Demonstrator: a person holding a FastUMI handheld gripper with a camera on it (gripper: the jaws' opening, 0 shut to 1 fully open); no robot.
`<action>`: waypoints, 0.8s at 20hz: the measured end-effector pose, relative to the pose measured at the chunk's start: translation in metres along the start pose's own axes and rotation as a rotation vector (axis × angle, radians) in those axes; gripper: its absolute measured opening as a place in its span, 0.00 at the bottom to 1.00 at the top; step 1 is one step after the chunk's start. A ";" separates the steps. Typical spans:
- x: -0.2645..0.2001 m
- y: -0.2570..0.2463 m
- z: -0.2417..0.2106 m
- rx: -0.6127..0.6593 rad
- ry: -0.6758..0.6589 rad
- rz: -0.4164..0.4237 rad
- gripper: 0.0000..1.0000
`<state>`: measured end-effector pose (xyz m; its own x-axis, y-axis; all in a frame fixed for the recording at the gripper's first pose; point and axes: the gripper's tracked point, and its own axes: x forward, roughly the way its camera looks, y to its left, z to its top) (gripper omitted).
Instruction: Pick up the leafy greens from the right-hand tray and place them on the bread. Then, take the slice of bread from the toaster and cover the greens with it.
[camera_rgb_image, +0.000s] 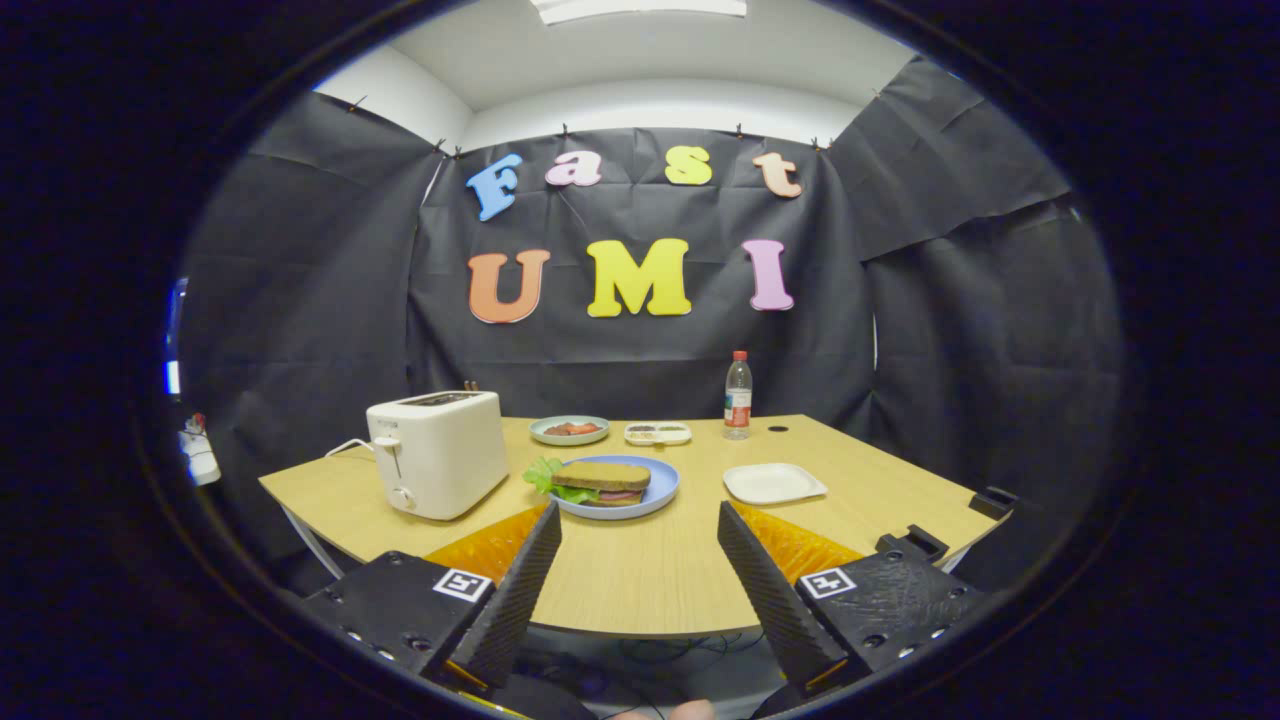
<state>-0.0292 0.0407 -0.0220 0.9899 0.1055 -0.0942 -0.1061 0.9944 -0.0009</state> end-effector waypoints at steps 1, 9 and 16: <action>-0.003 -0.001 0.001 0.009 -0.013 -0.007 0.96; -0.014 -0.006 0.001 0.023 -0.039 -0.029 0.96; -0.014 0.007 -0.001 0.019 -0.020 -0.007 0.96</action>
<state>-0.0438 0.0457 -0.0219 0.9923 0.0991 -0.0748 -0.0980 0.9950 0.0174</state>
